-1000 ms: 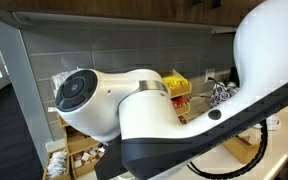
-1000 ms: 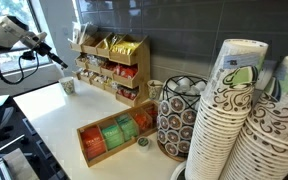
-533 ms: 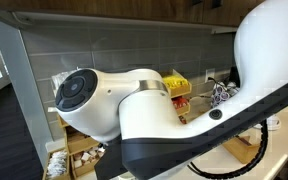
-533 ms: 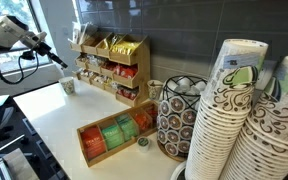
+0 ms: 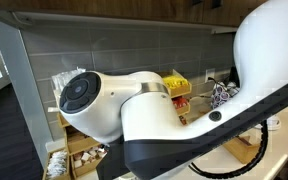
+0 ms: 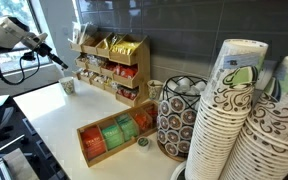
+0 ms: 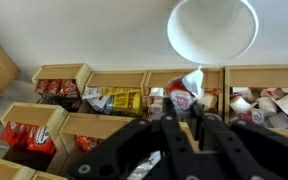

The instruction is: Empty the pod into the cup

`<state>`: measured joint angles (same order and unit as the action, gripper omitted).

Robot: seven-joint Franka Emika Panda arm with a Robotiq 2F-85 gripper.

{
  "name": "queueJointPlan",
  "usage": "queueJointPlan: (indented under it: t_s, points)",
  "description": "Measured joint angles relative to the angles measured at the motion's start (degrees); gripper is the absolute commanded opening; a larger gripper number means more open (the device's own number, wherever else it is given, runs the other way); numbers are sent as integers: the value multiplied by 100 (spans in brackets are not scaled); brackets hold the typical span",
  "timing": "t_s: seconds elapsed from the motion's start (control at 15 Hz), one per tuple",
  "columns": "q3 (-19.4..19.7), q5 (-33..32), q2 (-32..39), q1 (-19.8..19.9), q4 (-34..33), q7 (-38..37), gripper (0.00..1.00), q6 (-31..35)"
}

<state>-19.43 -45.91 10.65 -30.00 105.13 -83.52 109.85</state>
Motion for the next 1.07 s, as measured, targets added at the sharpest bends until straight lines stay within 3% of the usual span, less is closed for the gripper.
queueJointPlan:
  t_s: [0.67,1.07]
  points:
    - [1,63,-12,124,103,-114,5,83]
    - [1,490,-50,247,183,-299,5,381]
